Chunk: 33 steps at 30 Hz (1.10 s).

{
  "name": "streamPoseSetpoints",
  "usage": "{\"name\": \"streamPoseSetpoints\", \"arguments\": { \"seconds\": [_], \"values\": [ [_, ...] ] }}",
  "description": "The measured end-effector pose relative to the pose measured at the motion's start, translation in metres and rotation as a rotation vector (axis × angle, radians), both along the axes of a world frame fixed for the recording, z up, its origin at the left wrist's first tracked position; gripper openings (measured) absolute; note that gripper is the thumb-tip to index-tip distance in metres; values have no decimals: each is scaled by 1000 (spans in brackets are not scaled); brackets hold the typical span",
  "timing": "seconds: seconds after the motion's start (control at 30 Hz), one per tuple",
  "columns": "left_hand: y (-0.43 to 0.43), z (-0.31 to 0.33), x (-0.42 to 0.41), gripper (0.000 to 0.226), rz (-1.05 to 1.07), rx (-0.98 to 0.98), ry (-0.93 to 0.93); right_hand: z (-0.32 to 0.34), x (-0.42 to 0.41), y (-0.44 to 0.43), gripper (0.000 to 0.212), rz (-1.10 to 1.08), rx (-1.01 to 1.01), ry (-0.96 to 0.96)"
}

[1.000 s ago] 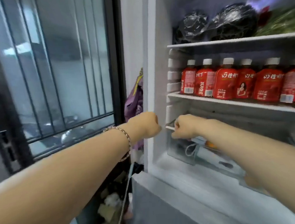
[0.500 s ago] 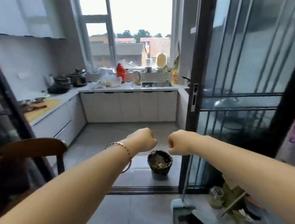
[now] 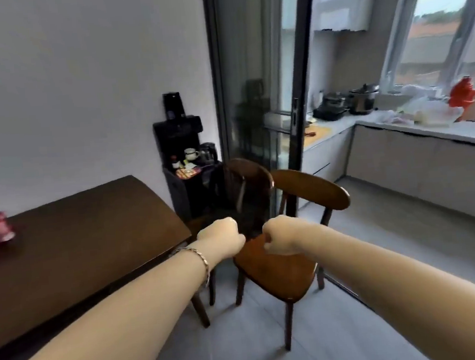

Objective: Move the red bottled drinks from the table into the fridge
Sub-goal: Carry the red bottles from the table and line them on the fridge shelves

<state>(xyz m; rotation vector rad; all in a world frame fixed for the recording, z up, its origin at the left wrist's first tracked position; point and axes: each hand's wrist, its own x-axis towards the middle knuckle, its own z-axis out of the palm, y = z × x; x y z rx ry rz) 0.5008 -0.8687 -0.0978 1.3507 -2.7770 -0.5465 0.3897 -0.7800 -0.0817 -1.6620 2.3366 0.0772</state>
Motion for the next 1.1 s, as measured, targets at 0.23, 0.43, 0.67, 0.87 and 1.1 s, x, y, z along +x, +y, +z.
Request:
{"name": "streamPoseSetpoints", "arguments": {
  "seconds": [0.23, 0.43, 0.67, 0.87, 1.1],
  "values": [
    [-119, -9, 152, 26, 341, 15, -7, -8, 127, -168, 28, 320, -40, -16],
    [-204, -26, 254, 25, 571, 29, -46, -33, 215, -286, 24, 536, -14, -59],
    [-341, -35, 320, 23, 781, -2, 9, -40, 278, -446, 17, 750, -36, 9],
    [-444, -31, 375, 18, 932, -22, 101, -41, 334, -568, 25, 824, -18, -19],
    [-557, -77, 462, 29, 1049, -31, 173, -87, 412, -692, 29, 781, -2, -136]
  ]
}}
